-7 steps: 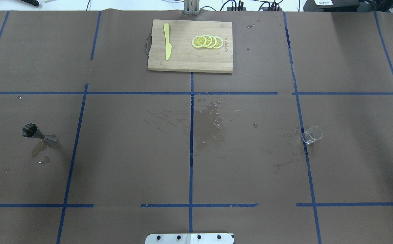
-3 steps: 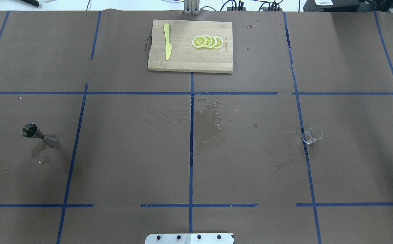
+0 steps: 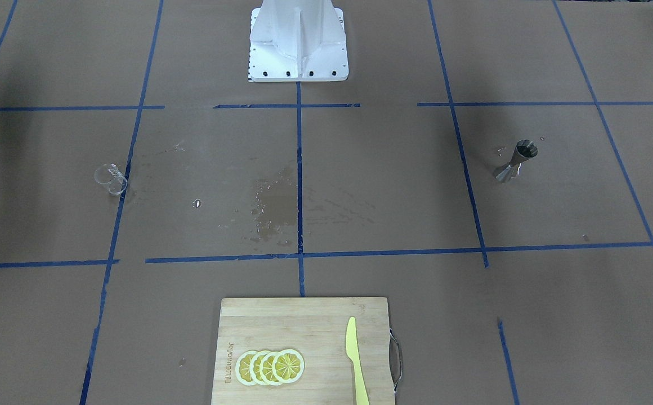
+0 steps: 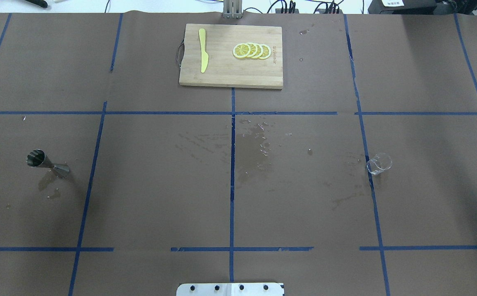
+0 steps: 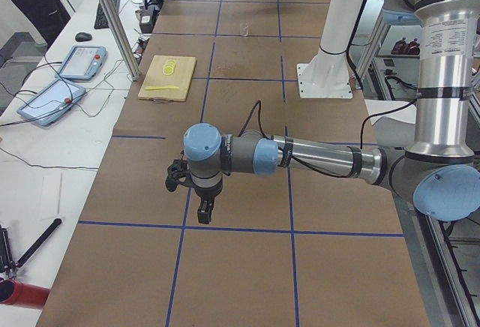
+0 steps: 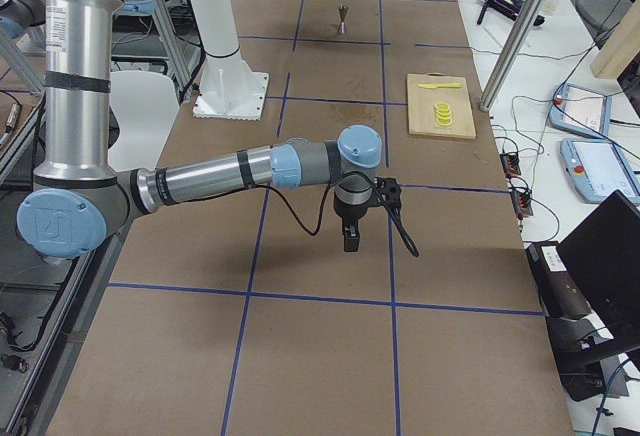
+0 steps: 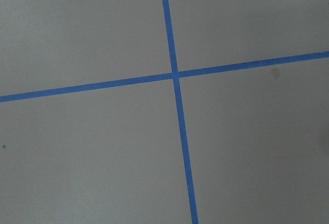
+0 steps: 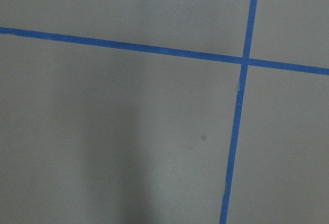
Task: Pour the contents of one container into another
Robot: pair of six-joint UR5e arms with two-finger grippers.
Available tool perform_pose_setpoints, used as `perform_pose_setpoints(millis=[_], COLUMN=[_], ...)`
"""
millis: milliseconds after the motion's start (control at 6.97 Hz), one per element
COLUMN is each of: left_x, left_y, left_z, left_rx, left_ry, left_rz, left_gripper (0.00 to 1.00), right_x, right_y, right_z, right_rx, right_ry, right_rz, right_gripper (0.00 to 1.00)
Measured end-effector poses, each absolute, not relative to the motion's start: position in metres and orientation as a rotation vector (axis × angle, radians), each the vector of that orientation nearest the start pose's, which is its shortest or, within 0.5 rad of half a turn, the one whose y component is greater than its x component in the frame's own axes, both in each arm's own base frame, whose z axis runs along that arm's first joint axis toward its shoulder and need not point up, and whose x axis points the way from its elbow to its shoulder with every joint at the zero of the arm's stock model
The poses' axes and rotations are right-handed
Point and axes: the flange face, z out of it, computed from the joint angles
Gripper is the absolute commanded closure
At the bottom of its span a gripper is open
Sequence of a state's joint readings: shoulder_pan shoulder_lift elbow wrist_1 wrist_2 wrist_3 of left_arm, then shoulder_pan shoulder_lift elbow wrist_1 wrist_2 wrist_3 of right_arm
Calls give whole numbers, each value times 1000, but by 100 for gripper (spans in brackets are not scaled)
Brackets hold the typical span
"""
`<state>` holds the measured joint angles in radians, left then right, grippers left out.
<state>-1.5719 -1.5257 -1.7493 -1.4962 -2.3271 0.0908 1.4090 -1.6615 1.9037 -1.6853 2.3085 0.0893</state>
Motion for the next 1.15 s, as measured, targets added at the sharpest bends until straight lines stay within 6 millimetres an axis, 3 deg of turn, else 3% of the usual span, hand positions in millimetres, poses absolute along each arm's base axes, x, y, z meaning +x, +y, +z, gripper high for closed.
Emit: perform_pose_setpoints(millis=[574,1148], left_x=[-51,-50], left_y=[-471,-474], left_z=[602,595], left_rx=[78,73], left_ry=[756,756], left_rz=[136,137], left_gripper=[0,0], right_x=[-2,8], right_y=[-444,-427], right_z=[567,580], right_rx=[-7,-39], right_ry=[-756,-799], right_rz=[-93,-53], right_gripper=[0,0])
